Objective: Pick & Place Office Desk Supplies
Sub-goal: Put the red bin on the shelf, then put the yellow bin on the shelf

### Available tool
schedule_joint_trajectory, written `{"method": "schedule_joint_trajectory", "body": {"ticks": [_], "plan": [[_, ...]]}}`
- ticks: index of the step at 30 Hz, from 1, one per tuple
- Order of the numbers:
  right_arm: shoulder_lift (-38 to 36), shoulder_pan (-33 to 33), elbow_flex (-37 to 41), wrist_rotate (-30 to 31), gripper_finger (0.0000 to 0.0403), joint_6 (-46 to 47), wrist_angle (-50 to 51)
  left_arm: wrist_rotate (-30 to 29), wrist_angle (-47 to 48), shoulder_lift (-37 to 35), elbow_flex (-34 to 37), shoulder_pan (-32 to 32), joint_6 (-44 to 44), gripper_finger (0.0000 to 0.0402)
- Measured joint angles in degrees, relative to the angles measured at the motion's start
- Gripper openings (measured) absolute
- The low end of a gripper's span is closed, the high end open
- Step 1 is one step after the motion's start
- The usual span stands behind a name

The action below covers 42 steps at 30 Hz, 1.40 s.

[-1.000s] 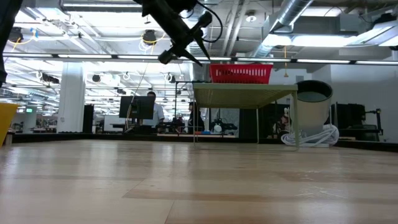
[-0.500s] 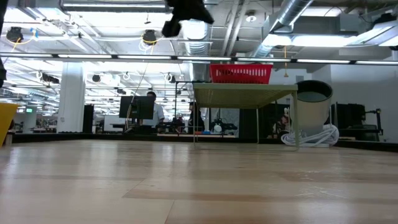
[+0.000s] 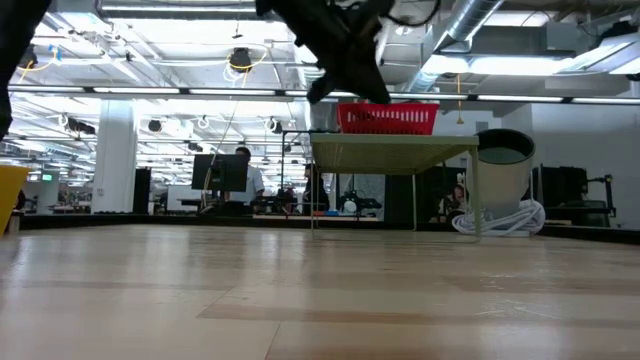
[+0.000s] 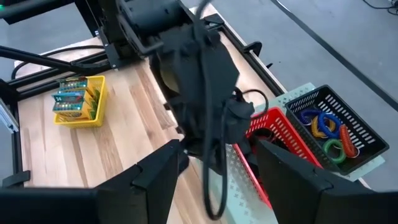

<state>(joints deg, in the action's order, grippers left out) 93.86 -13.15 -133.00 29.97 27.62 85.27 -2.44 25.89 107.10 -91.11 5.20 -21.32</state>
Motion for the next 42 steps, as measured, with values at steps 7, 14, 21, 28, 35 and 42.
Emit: {"method": "schedule_joint_trajectory", "body": {"ticks": [7,14,21,28,35,42], "plan": [[0.0,0.0,0.0,0.1,0.0210,2.2,2.0,-0.8,-1.4,1.5,0.0,2.0,1.8,0.0000],[0.0,0.2,0.0,0.1,0.0210,2.4,2.4,-0.9,-3.4,1.4,0.0,3.4,1.8,0.0000],[0.0,0.2,0.0,1.5,0.0210,2.4,2.5,-3.2,-4.6,1.4,0.0,3.4,1.1,0.0000],[0.0,0.8,0.0,1.6,0.0210,2.4,2.5,-3.6,-6.5,1.4,0.0,4.1,-0.2,0.0000],[0.0,0.9,0.0,1.6,0.0210,2.4,2.6,-3.7,-6.8,1.4,0.0,4.8,-0.5,0.0000],[0.0,0.9,0.0,1.6,0.0210,2.4,2.5,1.1,-8.3,-0.1,0.0,3.7,-1.5,0.0000]]}}
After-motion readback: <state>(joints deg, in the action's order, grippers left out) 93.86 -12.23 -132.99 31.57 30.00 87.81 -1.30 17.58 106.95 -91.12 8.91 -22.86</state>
